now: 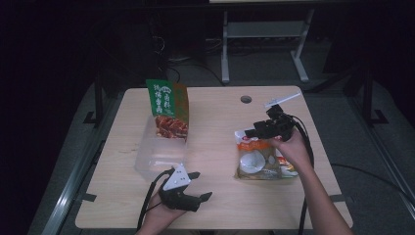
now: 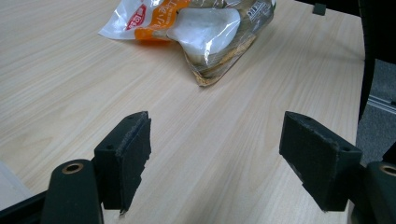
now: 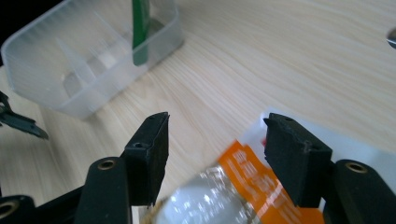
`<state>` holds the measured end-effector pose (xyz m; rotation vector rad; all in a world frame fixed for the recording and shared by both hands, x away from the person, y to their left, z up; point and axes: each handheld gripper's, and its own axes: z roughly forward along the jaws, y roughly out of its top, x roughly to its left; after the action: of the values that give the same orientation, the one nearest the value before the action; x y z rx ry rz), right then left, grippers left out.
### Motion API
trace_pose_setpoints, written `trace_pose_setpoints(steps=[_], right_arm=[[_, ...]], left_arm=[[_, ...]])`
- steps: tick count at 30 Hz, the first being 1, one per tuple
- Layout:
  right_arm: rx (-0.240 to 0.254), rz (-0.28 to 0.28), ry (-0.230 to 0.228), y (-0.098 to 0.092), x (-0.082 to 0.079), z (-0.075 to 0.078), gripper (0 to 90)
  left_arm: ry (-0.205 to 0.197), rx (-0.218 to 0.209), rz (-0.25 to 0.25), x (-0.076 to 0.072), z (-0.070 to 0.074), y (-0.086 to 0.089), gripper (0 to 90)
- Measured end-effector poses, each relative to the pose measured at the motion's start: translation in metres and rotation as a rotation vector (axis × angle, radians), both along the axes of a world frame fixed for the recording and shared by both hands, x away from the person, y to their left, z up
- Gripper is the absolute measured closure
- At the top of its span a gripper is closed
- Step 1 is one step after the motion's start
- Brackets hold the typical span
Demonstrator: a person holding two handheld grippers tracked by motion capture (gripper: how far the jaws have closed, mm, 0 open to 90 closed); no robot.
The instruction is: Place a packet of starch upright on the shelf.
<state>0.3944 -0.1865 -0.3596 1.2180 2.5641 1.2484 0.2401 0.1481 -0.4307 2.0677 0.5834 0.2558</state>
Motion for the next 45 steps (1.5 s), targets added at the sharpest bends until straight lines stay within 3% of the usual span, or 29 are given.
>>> trace_pose_setpoints(steps=[11,22,29,35,39,45], right_arm=[[-0.06,-0.067,0.03,-0.038,-0.012,-0.011,39.6],[-0.087,-0.117,0.061,-0.056,-0.012,-0.025,37.7],[-0.087,-0.12,0.127,-0.056,-0.005,-0.04,39.4],[-0.092,-0.118,0.18,-0.051,0.0,-0.055,47.3],[-0.093,-0.112,0.176,-0.047,0.001,-0.061,53.5],[-0.054,-0.1,0.173,-0.043,0.002,-0.06,75.1]], left_arm=[[-0.001,0.001,-0.01,0.0,-0.001,-0.003,24.7],[0.013,-0.013,-0.002,0.0,-0.001,-0.004,24.7],[0.01,-0.011,-0.011,-0.002,0.0,-0.003,24.7],[0.012,-0.02,-0.007,-0.001,-0.001,-0.004,24.7],[0.015,-0.015,-0.011,-0.001,-0.002,-0.005,24.7],[0.021,-0.006,-0.017,0.001,-0.003,-0.007,24.8]])
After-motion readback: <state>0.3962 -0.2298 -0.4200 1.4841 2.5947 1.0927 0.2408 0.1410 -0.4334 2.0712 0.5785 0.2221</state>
